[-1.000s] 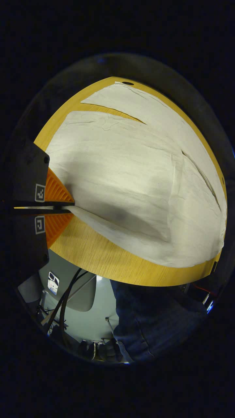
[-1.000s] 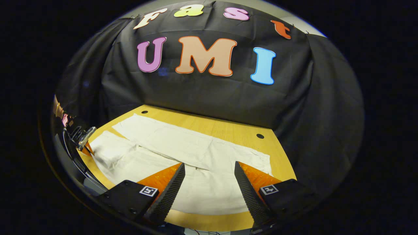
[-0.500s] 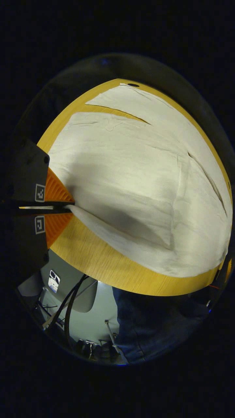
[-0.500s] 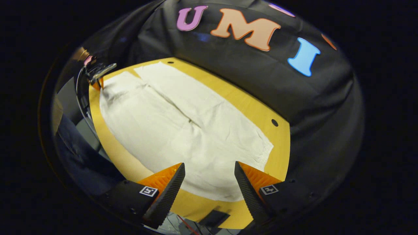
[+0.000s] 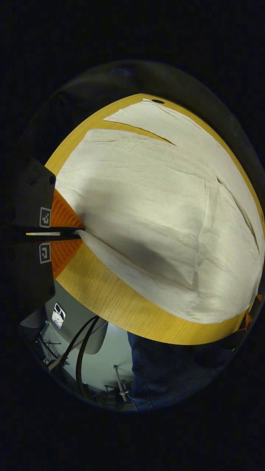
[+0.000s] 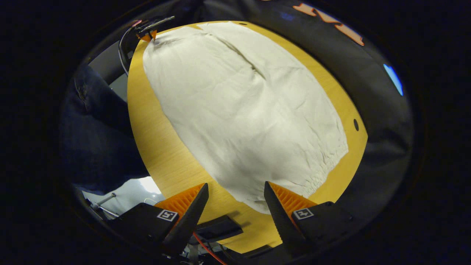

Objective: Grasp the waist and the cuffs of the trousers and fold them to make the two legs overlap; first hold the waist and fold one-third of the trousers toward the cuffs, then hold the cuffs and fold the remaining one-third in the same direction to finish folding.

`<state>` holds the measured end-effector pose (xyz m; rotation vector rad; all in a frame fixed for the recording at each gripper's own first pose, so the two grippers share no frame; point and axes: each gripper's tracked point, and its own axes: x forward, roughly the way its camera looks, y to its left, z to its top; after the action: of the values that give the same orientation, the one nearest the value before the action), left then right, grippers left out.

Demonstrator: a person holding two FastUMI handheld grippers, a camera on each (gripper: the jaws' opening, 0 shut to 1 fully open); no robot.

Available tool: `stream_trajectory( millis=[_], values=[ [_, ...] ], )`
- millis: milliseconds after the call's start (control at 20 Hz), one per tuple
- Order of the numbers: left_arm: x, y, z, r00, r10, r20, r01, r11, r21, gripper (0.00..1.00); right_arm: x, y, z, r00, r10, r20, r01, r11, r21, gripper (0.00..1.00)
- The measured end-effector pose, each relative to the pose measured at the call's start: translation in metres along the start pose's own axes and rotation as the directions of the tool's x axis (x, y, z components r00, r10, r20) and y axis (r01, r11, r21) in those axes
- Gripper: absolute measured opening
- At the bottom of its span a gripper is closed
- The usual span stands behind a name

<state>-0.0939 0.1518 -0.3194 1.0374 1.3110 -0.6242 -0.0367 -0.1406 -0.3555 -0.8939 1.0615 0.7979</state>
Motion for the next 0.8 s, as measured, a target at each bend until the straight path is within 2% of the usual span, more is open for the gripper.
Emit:
stream_trajectory(
  millis=[250,450,650,750,800],
  values=[
    [0.000,0.000,0.000,1.000,0.009,-0.004,-0.009,1.000,0.002,0.01,0.018,0.003,-0.013,0.994,0.062,-0.091,-0.068,0.996,-0.063,0.96],
    [0.001,0.000,0.000,1.000,-0.007,-0.006,0.007,1.000,0.008,0.01,0.020,0.008,-0.012,0.985,0.120,-0.125,-0.124,0.992,-0.025,0.93],
    [0.001,-0.001,0.001,1.000,-0.017,0.002,0.017,1.000,0.009,0.01,0.019,0.006,-0.015,0.978,0.120,-0.170,-0.122,0.993,-0.002,0.89],
    [0.002,0.000,0.001,1.000,-0.024,0.009,0.024,1.000,0.003,0.01,0.018,0.003,-0.016,0.974,0.111,-0.198,-0.108,0.994,0.030,0.82],
    [0.002,0.000,0.000,1.000,-0.028,0.013,0.028,1.000,-0.001,0.00,0.016,0.000,-0.016,0.972,0.105,-0.210,-0.098,0.994,0.043,0.72]
  ],
)
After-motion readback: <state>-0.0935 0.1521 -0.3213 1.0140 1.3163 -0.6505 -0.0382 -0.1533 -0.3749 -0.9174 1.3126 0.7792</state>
